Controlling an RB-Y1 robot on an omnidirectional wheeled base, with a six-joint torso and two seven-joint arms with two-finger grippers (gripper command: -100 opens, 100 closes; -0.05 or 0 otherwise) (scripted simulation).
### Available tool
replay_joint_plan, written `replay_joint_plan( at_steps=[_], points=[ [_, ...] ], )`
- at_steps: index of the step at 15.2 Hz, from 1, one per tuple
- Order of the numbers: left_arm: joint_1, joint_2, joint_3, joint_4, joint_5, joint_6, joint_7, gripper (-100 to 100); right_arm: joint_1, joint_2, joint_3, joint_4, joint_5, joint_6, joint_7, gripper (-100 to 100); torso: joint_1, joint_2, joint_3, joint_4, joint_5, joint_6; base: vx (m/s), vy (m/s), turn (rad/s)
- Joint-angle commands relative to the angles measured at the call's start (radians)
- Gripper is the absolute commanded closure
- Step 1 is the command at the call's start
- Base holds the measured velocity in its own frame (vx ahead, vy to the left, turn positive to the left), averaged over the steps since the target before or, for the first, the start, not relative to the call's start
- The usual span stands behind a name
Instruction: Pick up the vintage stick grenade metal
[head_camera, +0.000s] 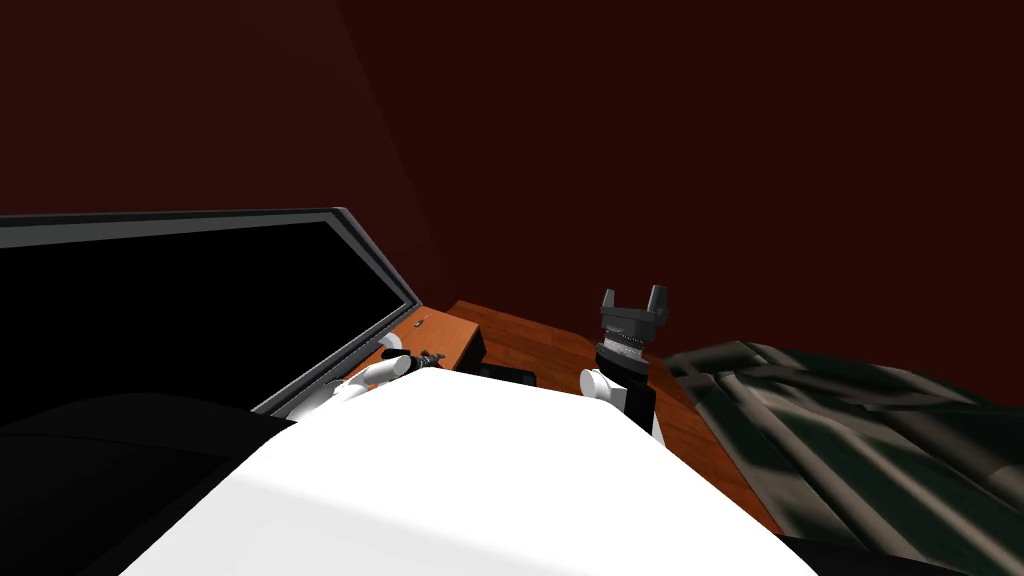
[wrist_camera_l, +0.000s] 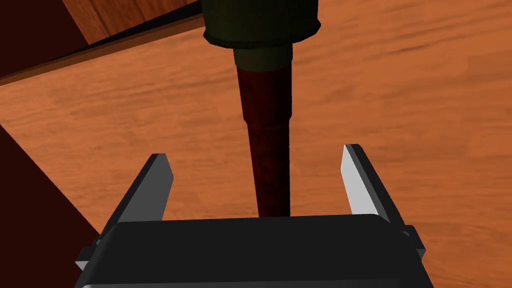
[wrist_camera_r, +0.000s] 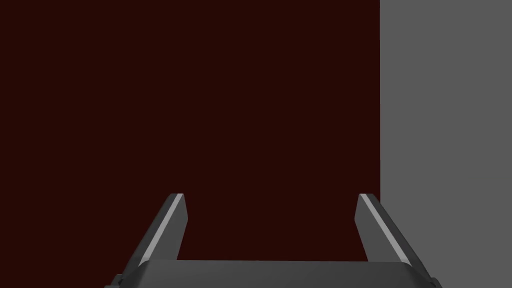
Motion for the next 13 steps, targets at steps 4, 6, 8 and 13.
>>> replay_joint_plan(
  at_steps=[4,6,8,13],
  points=[
    [-0.021,-0.04,-0.015,0.042,-0.033,-0.031,0.008,-100,0.0,0.0,0.0,0.0,0.0,0.0,0.0,0,0.002,0.0,0.0,0.0,0.0,0.0,-0.011,0.048,-0.064],
    [-0.022,-0.043,-0.016,0.046,-0.036,-0.036,0.009,100,0.0,0.0,0.0,0.0,0.0,0.0,0.0,0,0.0,0.0,0.0,0.0,0.0,0.0,-0.004,0.01,0.004],
    [-0.022,-0.043,-0.016,0.046,-0.036,-0.035,0.01,100,0.0,0.0,0.0,0.0,0.0,0.0,0.0,0,-0.002,-0.001,0.0,0.0,0.0,0.0,0.0,0.0,0.0],
    [-0.002,-0.004,-0.002,0.005,-0.004,-0.009,0.002,100,0.0,0.0,0.0,0.0,0.0,0.0,0.0,0,-0.004,-0.002,-0.001,-0.001,-0.001,-0.001,0.004,-0.037,0.07]
  ],
)
